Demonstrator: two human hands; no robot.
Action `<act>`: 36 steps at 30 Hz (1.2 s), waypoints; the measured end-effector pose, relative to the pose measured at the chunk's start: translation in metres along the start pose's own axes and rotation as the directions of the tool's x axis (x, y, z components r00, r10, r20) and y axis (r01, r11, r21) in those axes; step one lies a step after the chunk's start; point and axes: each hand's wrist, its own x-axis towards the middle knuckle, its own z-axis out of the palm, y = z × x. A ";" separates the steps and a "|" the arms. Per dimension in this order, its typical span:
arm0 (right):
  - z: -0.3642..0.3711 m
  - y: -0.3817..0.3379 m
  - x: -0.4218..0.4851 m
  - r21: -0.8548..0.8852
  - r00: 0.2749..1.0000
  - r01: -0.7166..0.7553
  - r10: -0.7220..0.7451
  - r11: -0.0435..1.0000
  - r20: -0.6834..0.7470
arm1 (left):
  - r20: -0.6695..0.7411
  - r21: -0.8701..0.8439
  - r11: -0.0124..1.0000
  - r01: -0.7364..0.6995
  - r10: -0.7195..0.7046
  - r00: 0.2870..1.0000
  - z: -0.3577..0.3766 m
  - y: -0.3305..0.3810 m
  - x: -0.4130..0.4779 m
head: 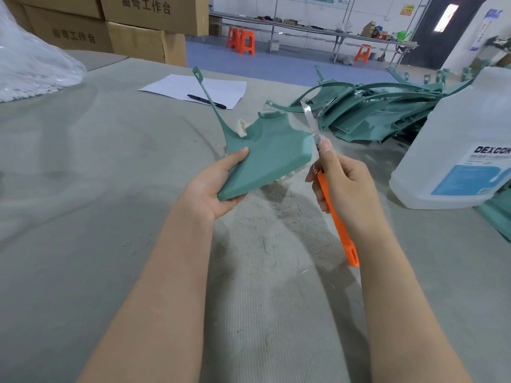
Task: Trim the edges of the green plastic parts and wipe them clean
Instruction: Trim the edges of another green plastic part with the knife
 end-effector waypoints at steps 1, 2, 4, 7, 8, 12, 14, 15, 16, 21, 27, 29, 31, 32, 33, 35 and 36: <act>0.000 0.000 0.000 0.007 1.000 0.005 -0.005 1.000 0.007 | -0.004 -0.005 1.000 -0.002 0.002 1.000 0.000 0.000 0.000; 0.001 -0.001 0.000 0.015 1.000 0.010 -0.010 1.000 0.016 | -0.008 -0.009 1.000 -0.004 0.003 1.000 0.000 0.000 0.000; 0.001 -0.001 -0.001 0.035 0.999 0.013 -0.014 0.999 0.033 | -0.012 -0.018 1.000 -0.003 0.003 1.000 0.000 0.000 0.000; 0.001 -0.003 -0.003 0.054 0.998 0.009 -0.012 0.998 0.056 | -0.019 -0.029 1.000 0.000 -0.001 1.000 0.001 0.000 -0.001; 0.001 -0.004 -0.003 0.057 0.997 0.013 -0.017 0.998 0.070 | -0.022 -0.035 0.999 0.002 -0.003 1.000 0.000 0.000 -0.001; 0.005 -0.006 -0.006 0.072 0.982 0.056 -0.068 0.996 0.177 | -0.048 -0.074 0.997 0.018 -0.022 0.999 -0.002 0.000 0.001; 0.007 -0.008 -0.007 0.093 0.975 0.066 -0.084 0.993 0.205 | -0.056 -0.098 0.995 0.014 -0.020 0.998 -0.004 0.001 0.002; 0.006 -0.008 -0.007 0.099 0.973 0.072 -0.092 0.992 0.212 | -0.055 -0.106 0.994 0.012 -0.018 0.998 -0.004 0.001 0.003; 0.006 -0.008 -0.007 0.095 0.970 0.082 -0.101 0.992 0.221 | -0.053 -0.116 0.993 0.012 -0.018 0.998 -0.003 0.001 0.003; 0.005 -0.007 -0.008 0.047 0.954 0.118 -0.126 0.992 0.271 | -0.067 -0.170 0.985 0.013 -0.024 0.997 -0.004 0.001 0.005; 0.001 -0.001 -0.002 0.080 0.985 0.159 -0.153 0.984 -0.077 | -0.074 -0.210 0.977 0.021 -0.038 0.997 -0.005 0.001 0.007; 0.003 0.003 0.002 -0.009 0.971 0.198 -0.197 0.980 -0.138 | -0.058 -0.209 0.977 0.033 -0.046 0.997 -0.004 0.000 0.007; 0.007 0.005 0.002 -0.061 0.956 0.234 -0.241 0.970 -0.166 | -0.039 -0.217 0.975 0.044 -0.054 0.998 -0.003 -0.001 0.007; 0.009 0.006 0.002 -0.065 0.951 0.248 -0.256 0.967 -0.176 | -0.031 -0.222 0.974 0.048 -0.057 0.998 -0.002 -0.001 0.007; 0.011 0.006 0.002 -0.068 0.946 0.260 -0.268 0.963 -0.183 | -0.024 -0.224 0.973 0.052 -0.059 0.998 -0.002 -0.001 0.007; 0.014 0.005 0.001 -0.083 0.939 0.277 -0.288 0.957 -0.189 | -0.006 -0.227 0.972 0.060 -0.063 0.998 0.000 -0.002 0.006; 0.014 0.006 0.000 -0.090 0.937 0.282 -0.295 0.955 -0.190 | 0.005 -0.224 0.972 0.066 -0.066 0.998 0.001 -0.002 0.006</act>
